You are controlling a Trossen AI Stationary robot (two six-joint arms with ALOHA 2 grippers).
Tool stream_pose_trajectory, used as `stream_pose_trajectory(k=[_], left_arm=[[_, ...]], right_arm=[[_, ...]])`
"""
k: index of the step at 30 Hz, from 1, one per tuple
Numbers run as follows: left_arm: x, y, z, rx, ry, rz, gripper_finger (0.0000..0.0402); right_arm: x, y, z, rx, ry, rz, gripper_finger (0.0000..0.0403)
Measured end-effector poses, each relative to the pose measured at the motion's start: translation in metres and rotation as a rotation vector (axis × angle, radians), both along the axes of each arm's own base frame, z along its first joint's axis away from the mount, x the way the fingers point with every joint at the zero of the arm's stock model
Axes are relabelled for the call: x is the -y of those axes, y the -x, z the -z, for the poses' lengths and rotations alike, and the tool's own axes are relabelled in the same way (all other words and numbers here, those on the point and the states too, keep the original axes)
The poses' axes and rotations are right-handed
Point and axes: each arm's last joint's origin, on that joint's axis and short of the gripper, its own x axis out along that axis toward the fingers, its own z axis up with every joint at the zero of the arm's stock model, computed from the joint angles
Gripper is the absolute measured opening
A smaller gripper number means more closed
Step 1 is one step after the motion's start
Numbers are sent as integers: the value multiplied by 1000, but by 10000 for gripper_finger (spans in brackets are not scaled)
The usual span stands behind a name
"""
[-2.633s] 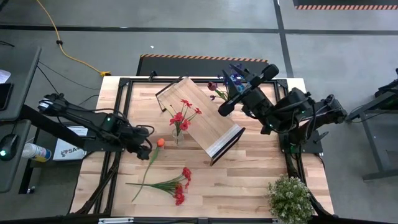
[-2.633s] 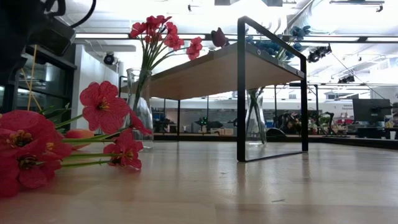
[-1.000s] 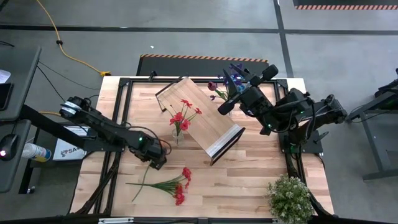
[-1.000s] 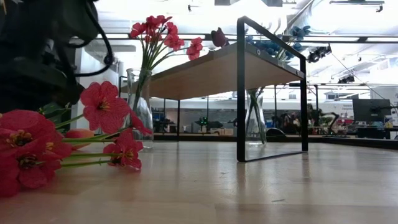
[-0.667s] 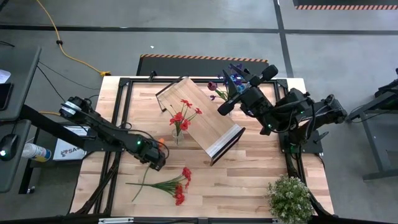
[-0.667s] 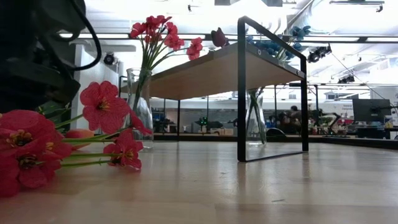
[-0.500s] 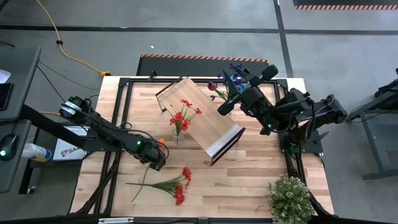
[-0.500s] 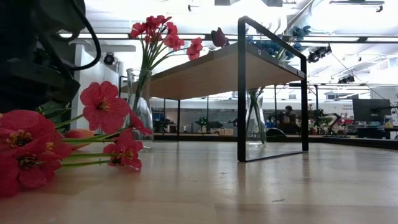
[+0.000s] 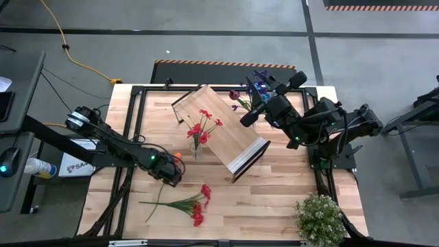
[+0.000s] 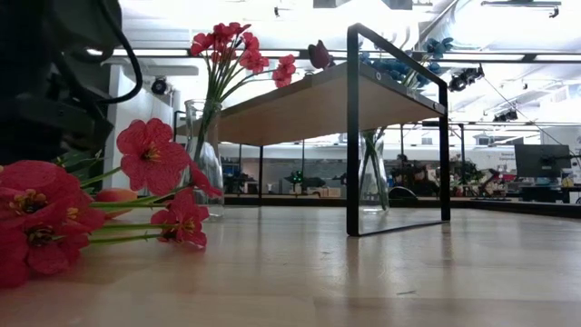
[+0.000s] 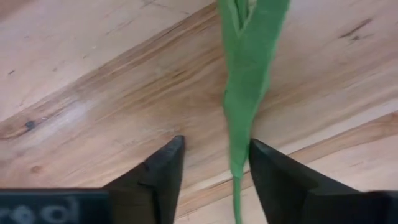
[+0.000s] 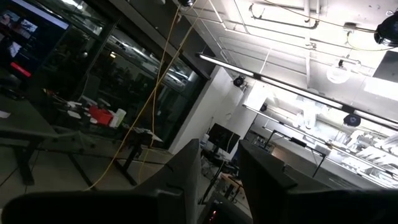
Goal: Pick and place flowers into a vace then onto a shelf
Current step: Put the light orange flower into the bottom transparent vase
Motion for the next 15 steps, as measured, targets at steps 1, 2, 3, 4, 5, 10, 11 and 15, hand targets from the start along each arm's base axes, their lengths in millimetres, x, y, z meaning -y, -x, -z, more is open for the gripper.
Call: stream_pose_trajectory(k=[1, 2, 3, 4, 5, 10, 11, 15], left_arm=[[0, 0, 0, -3, -2, -6, 197], [0, 1, 0, -5, -3, -13, 185], [0, 1, 0, -9, -5, -22, 174], [-1, 1, 0, -13, -6, -32, 162], [-1, 1, 0, -17, -8, -41, 150], [-1, 2, 0, -29, -10, -63, 84], [-1, 2, 0, -30, -9, -66, 71], [-1, 2, 0, -30, -8, -69, 30]], right_arm=[[0, 0, 0, 0, 0, 0, 99], [0, 0, 0, 0, 0, 0, 99], [0, 0, 0, -1, 0, 0, 99], [0, 0, 0, 0, 0, 0, 99], [0, 0, 0, 0, 0, 0, 99], [0, 0, 0, -1, 0, 0, 99], [0, 0, 0, -2, 1, 0, 99], [0, 0, 1, -9, 2, 1, 99]])
